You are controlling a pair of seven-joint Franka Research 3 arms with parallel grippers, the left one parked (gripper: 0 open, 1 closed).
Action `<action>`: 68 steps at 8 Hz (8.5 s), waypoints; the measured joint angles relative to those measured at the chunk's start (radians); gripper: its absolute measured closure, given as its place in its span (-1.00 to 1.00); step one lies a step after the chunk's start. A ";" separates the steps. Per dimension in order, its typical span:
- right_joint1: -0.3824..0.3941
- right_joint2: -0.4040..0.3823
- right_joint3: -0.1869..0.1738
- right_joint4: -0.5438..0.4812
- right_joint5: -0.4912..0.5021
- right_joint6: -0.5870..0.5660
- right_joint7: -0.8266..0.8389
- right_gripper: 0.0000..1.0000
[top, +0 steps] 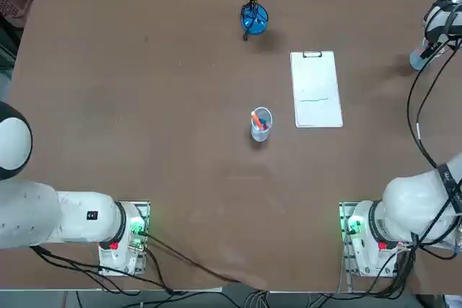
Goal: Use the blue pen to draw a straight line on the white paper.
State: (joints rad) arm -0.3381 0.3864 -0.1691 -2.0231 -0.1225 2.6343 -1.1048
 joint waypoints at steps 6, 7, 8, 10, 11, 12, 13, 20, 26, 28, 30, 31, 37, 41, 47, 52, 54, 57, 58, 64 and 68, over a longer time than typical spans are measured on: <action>0.000 0.018 0.002 0.021 0.000 0.000 0.000 -0.02; 0.000 0.019 0.002 0.021 0.000 0.000 0.000 0.17; 0.001 0.019 0.003 0.022 0.000 0.000 0.000 0.24; 0.002 0.016 0.008 0.023 0.000 -0.003 0.000 0.50; 0.002 0.015 0.008 0.023 0.000 -0.003 0.000 0.51; 0.002 0.015 0.008 0.024 0.000 -0.003 0.000 0.51; 0.002 0.014 0.008 0.025 0.000 -0.004 0.000 0.51; 0.000 -0.001 0.007 0.131 0.005 -0.120 0.000 0.57; 0.101 -0.105 0.028 0.521 0.184 -0.855 0.309 0.57; 0.215 -0.166 0.032 0.504 0.190 -0.980 0.526 0.57; 0.361 -0.245 0.036 0.368 0.193 -0.933 0.755 0.57; 0.439 -0.282 0.038 0.261 0.192 -0.842 0.861 0.57; 0.742 -0.300 0.038 -0.168 0.012 -0.388 1.196 0.57; 0.804 -0.245 0.033 -0.172 -0.142 -0.310 1.374 0.57; 0.813 -0.181 0.028 -0.159 -0.142 -0.205 1.451 0.57; 0.839 -0.162 0.029 -0.159 -0.142 -0.217 1.504 0.57; 0.856 -0.157 0.033 -0.158 -0.132 -0.210 1.542 0.57; 0.891 -0.154 0.039 -0.158 -0.058 -0.184 1.553 0.57; 0.906 -0.152 0.039 -0.157 -0.029 -0.172 1.554 0.57; 0.974 -0.141 0.039 -0.150 0.021 -0.138 1.599 0.57; 0.984 -0.182 0.030 -0.033 0.028 -0.334 1.575 0.57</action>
State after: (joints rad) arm 0.6459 0.2049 -0.1393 -2.0557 -0.0949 2.3003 0.4698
